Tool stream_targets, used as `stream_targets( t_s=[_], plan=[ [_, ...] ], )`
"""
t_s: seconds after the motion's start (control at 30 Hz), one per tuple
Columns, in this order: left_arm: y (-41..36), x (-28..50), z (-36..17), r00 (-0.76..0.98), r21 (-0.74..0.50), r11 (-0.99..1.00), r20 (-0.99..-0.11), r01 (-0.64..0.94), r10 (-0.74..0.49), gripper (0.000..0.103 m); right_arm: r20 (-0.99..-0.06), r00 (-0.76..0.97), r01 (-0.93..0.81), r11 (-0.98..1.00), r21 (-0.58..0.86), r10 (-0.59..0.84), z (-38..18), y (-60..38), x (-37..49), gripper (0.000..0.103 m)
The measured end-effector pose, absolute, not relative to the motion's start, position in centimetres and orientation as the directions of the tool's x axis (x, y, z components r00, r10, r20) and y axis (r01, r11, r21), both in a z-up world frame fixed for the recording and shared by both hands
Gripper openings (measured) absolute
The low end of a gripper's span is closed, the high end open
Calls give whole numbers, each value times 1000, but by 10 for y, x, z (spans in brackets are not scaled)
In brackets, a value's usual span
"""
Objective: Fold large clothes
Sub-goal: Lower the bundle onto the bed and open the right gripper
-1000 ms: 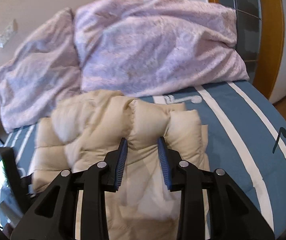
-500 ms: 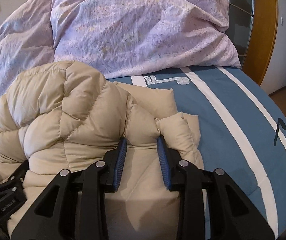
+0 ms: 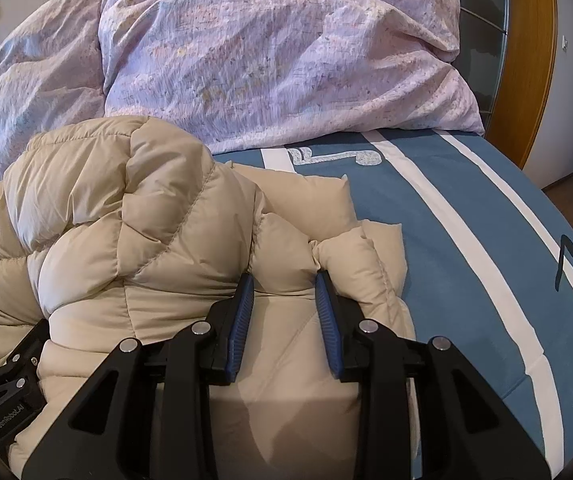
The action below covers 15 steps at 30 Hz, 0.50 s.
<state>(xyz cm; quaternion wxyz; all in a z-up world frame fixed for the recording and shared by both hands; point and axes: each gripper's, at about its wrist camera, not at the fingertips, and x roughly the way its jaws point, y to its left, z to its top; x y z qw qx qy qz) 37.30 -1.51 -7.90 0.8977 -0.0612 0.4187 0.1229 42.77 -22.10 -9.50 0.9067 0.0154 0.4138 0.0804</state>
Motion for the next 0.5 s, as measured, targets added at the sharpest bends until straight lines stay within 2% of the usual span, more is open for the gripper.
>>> stream_targets(
  t_s=[0.5],
  plan=[
    [-16, 373, -80, 621, -4, 962, -765, -273, 173, 101, -744, 645, -134, 984, 115, 174, -96, -223, 427, 33]
  ],
)
